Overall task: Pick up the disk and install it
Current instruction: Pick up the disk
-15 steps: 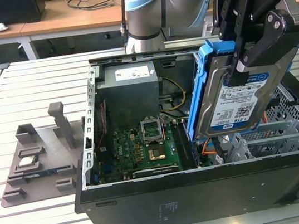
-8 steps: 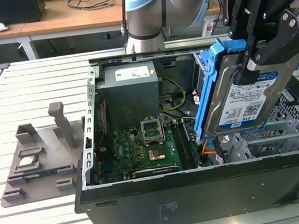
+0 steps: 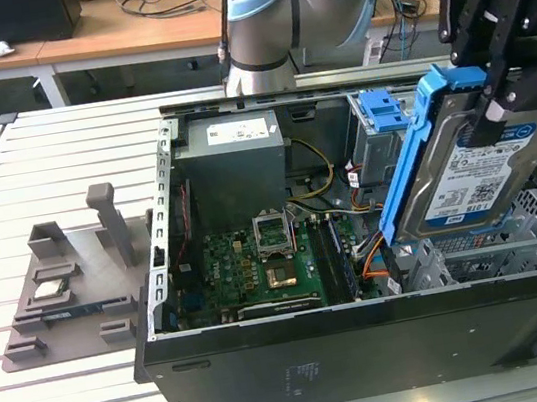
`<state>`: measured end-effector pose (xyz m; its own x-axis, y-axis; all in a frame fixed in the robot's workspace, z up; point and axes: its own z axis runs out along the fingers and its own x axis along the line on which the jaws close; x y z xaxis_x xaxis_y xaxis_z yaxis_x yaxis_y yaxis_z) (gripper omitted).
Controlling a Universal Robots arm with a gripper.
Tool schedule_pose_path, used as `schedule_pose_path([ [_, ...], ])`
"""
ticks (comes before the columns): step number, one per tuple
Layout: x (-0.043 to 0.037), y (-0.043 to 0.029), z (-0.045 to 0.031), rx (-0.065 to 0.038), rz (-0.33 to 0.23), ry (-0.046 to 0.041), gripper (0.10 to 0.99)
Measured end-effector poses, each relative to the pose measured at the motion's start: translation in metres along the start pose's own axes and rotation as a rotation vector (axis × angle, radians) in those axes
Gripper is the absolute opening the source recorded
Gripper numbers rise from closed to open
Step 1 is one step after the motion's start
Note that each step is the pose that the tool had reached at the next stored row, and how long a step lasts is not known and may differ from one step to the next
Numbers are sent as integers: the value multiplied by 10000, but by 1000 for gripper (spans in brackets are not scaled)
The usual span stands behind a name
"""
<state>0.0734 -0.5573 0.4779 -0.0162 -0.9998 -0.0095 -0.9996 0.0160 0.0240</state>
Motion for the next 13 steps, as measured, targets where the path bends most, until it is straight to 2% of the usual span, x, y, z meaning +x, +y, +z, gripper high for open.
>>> schedule_pose_path([
  [4,-5,-141,16,-3,2,34,365],
  [9,-22,-264,39,-4,3,77,365],
  [12,-59,-472,65,-3,5,145,365],
  [13,-68,-518,73,-4,4,157,365],
])
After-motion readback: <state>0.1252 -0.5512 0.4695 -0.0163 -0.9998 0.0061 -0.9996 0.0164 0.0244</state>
